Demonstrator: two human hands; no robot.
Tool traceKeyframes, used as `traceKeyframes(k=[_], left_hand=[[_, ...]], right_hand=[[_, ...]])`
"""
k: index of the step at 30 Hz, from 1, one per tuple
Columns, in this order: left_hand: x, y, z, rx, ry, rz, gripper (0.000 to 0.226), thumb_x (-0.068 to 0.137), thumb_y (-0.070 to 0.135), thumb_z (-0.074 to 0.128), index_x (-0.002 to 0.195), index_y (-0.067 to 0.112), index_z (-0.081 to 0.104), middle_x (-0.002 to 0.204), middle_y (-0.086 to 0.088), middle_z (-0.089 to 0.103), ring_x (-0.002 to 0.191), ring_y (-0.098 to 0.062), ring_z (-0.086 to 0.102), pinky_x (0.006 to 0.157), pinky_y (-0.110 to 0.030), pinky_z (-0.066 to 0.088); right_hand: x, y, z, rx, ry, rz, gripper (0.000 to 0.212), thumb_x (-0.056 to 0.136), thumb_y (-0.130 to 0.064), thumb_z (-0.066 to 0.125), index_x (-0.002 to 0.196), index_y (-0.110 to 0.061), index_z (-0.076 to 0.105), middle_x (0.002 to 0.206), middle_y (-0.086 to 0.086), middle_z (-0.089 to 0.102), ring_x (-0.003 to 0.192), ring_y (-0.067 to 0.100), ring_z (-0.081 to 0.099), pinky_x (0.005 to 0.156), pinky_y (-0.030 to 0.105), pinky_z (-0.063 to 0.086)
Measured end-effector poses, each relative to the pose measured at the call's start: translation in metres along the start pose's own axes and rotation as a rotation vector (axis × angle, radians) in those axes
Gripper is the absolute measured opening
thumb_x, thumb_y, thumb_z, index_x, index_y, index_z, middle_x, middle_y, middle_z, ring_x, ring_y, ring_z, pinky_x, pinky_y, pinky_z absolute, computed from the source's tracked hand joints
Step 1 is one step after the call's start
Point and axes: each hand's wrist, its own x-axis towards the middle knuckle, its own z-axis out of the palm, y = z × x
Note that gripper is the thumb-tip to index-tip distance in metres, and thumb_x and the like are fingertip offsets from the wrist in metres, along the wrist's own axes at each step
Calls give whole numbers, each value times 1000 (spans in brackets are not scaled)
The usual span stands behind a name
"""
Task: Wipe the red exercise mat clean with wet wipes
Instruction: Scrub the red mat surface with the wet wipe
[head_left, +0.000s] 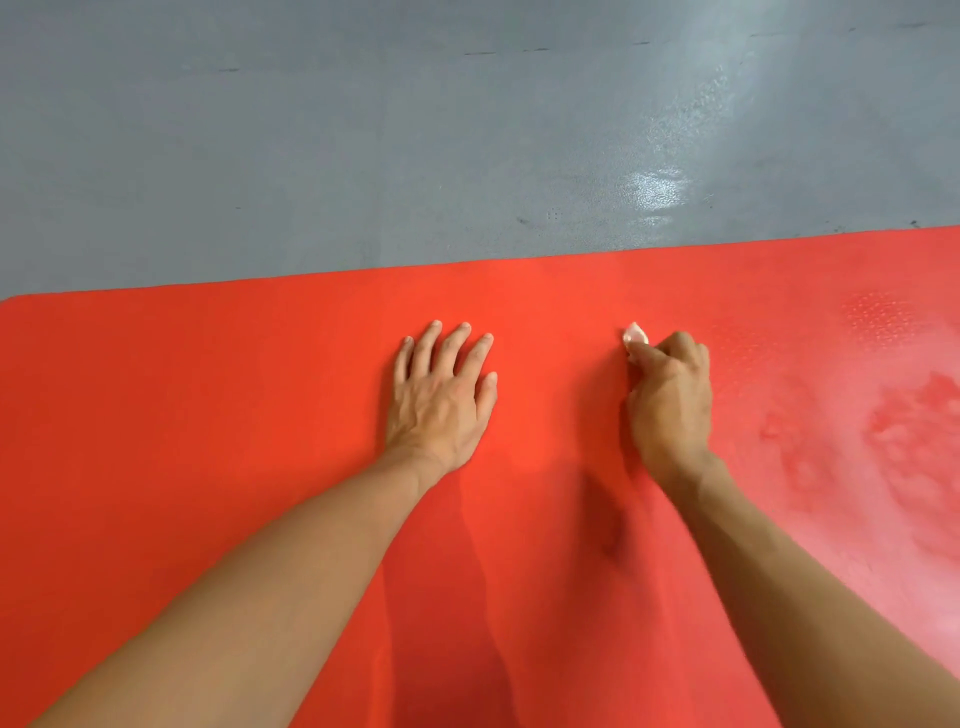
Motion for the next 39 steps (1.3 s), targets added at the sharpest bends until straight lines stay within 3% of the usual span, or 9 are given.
traceKeyframes(k=[2,7,11,14,20,26,29,34,39], left_hand=[[0,0,1,-3,-20,-1,58,103,50,28,152,30,52,159,0,48,153,-31,33,125,-57,23],[-8,8,-9,44,-124,-13,60,106,51,23,159,28,42,165,-3,40,157,-35,24,126,-61,16],[-57,11,-18,-2,-27,32,55,105,45,30,153,29,52,157,-3,50,151,-35,36,124,-61,27],[-86,14,-17,6,-71,56,57,106,46,28,158,30,44,163,0,42,156,-32,28,126,-56,24],[-88,15,-17,7,-72,48,57,105,47,29,157,30,45,165,1,40,157,-30,25,126,-54,23],[-86,15,-15,23,-65,45,57,106,48,27,158,30,44,164,1,41,157,-31,26,126,-55,23],[-87,16,-13,24,-75,43,58,106,47,26,158,29,45,164,-1,42,156,-33,28,125,-56,24],[-86,22,-17,76,-100,43,60,105,48,25,154,24,51,158,-6,51,150,-38,38,122,-62,29],[-109,30,-23,38,-55,92,56,105,42,30,152,24,53,156,-5,52,149,-36,39,123,-59,29]], right_hand=[[-24,-33,7,23,-5,-16,31,104,-10,53,132,-9,66,92,9,51,92,32,47,80,43,43],[-70,-70,-1,64,-272,-458,46,102,-23,37,141,-11,59,94,2,51,87,25,46,72,38,49],[-26,-13,-13,-13,-110,-149,34,100,-8,56,132,-10,67,91,11,51,90,35,49,73,49,51],[-40,-30,-6,-1,-69,15,35,101,-5,54,135,-8,64,95,11,52,93,34,47,76,44,47],[-98,-69,-7,91,-279,-555,39,103,-25,44,135,-11,63,91,2,50,84,23,46,68,36,49],[-65,-14,-17,16,-73,-16,40,100,-4,54,138,-12,63,94,7,50,92,31,45,76,44,46],[-104,-53,-12,26,-109,-108,49,97,-13,39,141,-8,59,98,8,51,93,31,46,80,39,42],[-124,-50,-27,54,-248,-441,41,102,-19,49,140,-15,61,93,0,50,85,24,47,70,35,48],[-98,-16,-36,10,-107,-28,42,96,1,59,135,-10,65,92,7,49,90,32,47,74,44,49]])
